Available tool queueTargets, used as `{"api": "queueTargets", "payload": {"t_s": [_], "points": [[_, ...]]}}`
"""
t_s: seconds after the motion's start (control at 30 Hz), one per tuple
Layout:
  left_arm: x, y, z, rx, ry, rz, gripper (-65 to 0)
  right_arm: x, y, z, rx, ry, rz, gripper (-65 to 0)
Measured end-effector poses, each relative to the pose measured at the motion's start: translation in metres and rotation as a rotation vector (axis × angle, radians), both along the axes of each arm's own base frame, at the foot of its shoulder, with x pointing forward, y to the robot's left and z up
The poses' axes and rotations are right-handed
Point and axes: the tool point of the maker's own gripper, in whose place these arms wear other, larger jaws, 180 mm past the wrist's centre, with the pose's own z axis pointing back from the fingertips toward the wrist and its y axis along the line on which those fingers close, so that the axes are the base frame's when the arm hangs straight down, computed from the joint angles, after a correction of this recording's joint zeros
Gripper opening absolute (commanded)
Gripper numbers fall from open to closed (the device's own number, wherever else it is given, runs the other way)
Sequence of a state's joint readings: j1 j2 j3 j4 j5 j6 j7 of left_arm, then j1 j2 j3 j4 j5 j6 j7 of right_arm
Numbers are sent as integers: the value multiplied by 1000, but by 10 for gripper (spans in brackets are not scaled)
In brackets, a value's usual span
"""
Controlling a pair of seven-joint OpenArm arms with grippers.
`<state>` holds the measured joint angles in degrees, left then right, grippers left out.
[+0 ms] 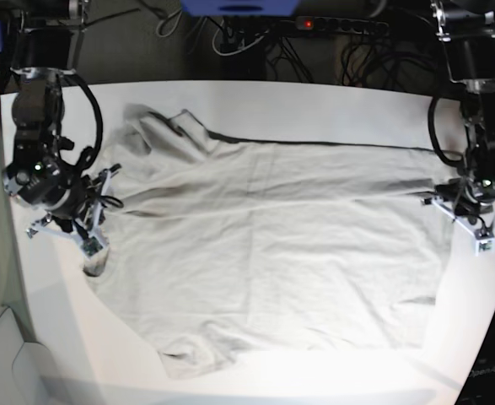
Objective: Layout the t-shirt on the table in an organized manner, then fold the t-shirt properly
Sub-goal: 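Grasp the collar-side corners of the t-shirt with both grippers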
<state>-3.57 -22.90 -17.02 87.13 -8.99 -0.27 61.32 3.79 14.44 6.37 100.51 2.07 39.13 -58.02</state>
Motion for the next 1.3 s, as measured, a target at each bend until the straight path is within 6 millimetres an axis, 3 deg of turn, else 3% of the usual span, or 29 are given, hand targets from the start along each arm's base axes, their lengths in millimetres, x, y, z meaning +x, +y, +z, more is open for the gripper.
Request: {"api": "queueTargets", "payload": {"t_s": [0.07, 0.13, 0.3, 0.43, 0.6, 0.73, 1.13, 1.2, 1.3], "points": [[-11, -3, -7, -4, 24, -5, -638, -16, 0, -1, -28, 20, 3, -436], [-21, -3, -14, -1, 51, -11, -588, -32, 6, -5, -24, 33, 17, -375], [-35, 4, -22, 22, 83, -12, -308, -53, 21, -12, 14, 52, 34, -285], [-44, 5, -30, 24, 103, -14, -192, -63, 23, -21, 14, 85, 22, -282], [-38, 9, -35, 25, 74, -8, -187, -62, 28, -25, 37, 87, 24, -281], [-47, 18, -56, 15, 98, 17, -186, -73, 21, -55, 39, 192, -5, -281], [-43, 29, -66, 8, 74, 45, -195, -70, 22, -67, 75, 205, -7, -284], [-42, 28, -67, 0, 68, 46, -246, -69, 24, -69, 88, 199, -4, -285], [-39, 19, -70, 19, 80, -2, -419, -71, 23, -74, 90, 214, -7, -285]]}}
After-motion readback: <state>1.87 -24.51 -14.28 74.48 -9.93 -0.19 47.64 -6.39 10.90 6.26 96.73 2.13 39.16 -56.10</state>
